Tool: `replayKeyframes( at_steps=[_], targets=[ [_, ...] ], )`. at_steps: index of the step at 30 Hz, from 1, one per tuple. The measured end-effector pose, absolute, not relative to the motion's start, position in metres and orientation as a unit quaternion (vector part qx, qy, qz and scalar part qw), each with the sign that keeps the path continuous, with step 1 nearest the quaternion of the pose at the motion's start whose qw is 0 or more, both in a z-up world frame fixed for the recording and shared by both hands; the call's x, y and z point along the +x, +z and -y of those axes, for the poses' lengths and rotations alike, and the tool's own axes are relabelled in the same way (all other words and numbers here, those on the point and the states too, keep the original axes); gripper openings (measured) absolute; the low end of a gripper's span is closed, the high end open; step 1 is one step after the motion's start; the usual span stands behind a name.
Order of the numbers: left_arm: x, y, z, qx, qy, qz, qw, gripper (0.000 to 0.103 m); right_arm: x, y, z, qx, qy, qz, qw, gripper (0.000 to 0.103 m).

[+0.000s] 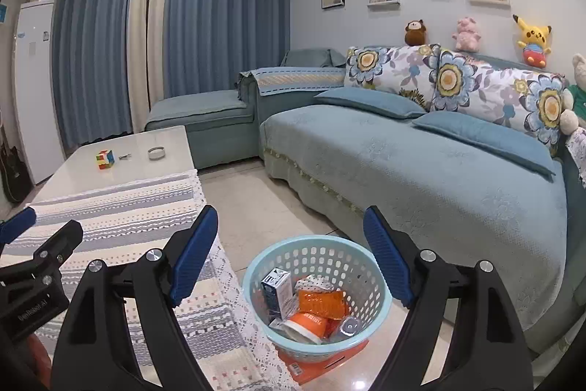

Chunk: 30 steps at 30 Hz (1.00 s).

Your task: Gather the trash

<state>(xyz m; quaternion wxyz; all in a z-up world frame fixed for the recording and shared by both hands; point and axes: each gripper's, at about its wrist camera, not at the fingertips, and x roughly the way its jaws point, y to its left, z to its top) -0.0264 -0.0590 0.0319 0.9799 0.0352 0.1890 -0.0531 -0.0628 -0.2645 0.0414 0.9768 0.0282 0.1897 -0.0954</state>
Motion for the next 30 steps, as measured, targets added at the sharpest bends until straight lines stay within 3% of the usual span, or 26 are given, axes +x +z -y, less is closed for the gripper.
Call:
replayKeyframes(
  at_steps=[30],
  targets=[
    [-0.013,0.024,0.054,0.033,-0.027,-0.206,0.978,0.094,-0.043,0.01,0.268,0.031,-0.104,-0.254,0.961,0.077]
  ],
)
